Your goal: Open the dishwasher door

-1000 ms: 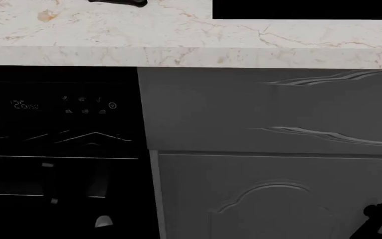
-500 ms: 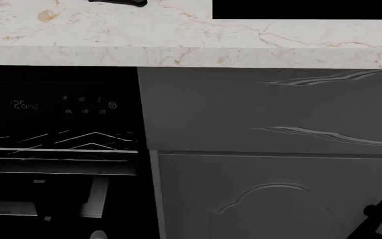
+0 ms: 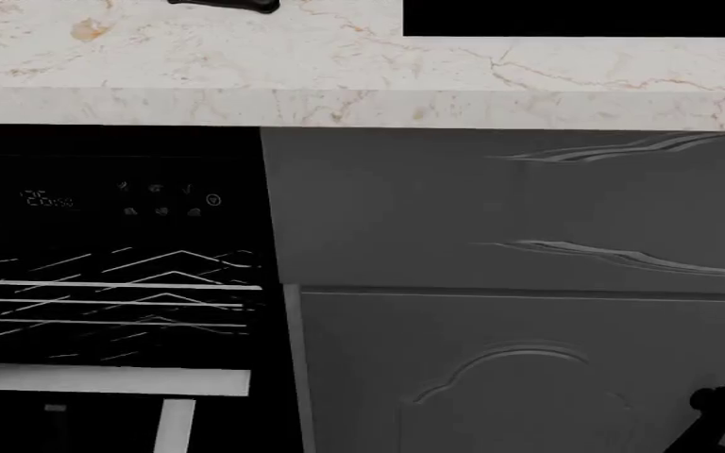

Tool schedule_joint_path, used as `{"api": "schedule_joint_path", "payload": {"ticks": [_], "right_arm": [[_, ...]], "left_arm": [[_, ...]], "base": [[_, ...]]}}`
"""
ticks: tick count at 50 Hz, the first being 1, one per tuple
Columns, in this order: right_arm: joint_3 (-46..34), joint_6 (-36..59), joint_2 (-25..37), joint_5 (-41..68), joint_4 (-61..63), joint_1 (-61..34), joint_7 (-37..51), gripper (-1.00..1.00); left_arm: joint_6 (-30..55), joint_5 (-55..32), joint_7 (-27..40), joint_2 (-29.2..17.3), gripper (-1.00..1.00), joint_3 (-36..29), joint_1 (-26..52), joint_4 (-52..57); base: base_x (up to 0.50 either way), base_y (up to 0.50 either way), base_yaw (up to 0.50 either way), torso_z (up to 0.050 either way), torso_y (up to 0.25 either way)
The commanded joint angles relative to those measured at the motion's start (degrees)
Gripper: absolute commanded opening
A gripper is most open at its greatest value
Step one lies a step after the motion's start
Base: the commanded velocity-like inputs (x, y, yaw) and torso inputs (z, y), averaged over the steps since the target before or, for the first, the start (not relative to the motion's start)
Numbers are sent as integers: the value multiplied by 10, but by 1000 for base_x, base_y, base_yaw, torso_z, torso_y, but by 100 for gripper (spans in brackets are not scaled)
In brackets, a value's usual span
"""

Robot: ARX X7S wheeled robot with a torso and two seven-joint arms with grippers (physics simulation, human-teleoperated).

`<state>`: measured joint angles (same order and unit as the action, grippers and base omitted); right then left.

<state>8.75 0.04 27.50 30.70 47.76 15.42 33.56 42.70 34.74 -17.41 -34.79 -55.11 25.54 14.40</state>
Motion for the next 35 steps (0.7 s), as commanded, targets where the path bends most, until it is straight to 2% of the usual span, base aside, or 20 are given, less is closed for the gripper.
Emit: {"api": "schedule_joint_path", "payload": {"ticks": [1,35], "right_arm": [[2,-4,1,2,1,3,0,100],[1,-17,-1,0,-10,9,-4,100]], "left_arm": [[32,-5,4,-40,-100,22,-43,16],[59,-36,23,-73,-100,46,-145,87]], "base": [[0,4,6,0,0],[0,4,5,0,0]]}}
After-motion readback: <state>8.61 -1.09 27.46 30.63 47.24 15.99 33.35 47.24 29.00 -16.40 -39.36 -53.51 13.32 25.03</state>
